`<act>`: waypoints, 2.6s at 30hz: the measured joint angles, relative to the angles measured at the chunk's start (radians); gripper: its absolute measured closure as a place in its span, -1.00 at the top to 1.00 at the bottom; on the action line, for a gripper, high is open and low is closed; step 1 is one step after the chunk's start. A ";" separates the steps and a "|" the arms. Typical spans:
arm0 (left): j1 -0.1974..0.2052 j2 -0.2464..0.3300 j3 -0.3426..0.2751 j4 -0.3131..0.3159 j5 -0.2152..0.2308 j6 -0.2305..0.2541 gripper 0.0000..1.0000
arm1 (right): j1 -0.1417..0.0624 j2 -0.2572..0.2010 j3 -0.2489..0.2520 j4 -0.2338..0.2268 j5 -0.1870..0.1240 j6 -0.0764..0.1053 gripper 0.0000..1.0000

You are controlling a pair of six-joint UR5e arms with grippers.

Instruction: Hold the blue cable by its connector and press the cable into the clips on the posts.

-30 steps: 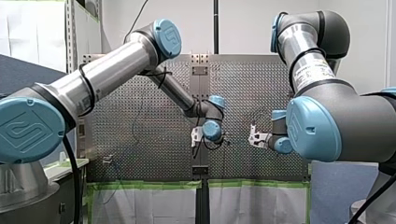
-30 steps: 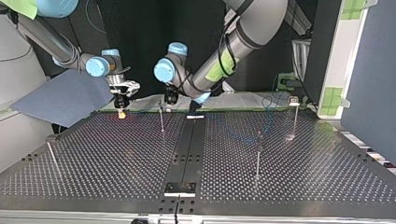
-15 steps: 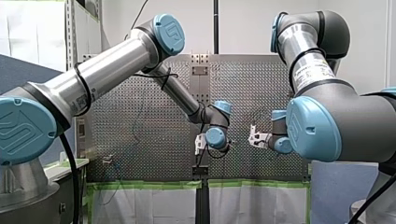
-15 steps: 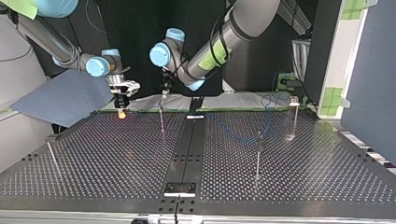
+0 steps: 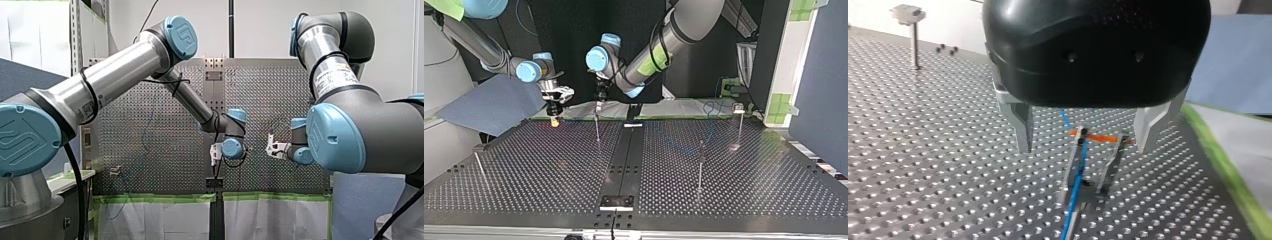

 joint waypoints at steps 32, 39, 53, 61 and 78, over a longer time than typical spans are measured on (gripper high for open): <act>0.001 0.002 0.000 -0.042 -0.006 -0.002 1.00 | -0.001 0.001 0.000 0.002 -0.002 0.000 -1.00; -0.023 0.049 -0.040 -0.070 -0.035 -0.001 1.00 | -0.001 0.001 0.000 0.002 -0.002 0.000 -1.00; -0.016 0.181 -0.172 0.013 -0.033 0.003 1.00 | -0.001 0.002 0.000 0.002 -0.006 0.010 -1.00; -0.027 0.245 -0.236 -0.043 -0.069 0.018 1.00 | -0.001 0.002 0.000 0.002 -0.008 0.016 -1.00; -0.031 0.393 -0.384 -0.021 -0.111 0.007 1.00 | -0.001 0.002 0.000 0.004 -0.008 0.017 -1.00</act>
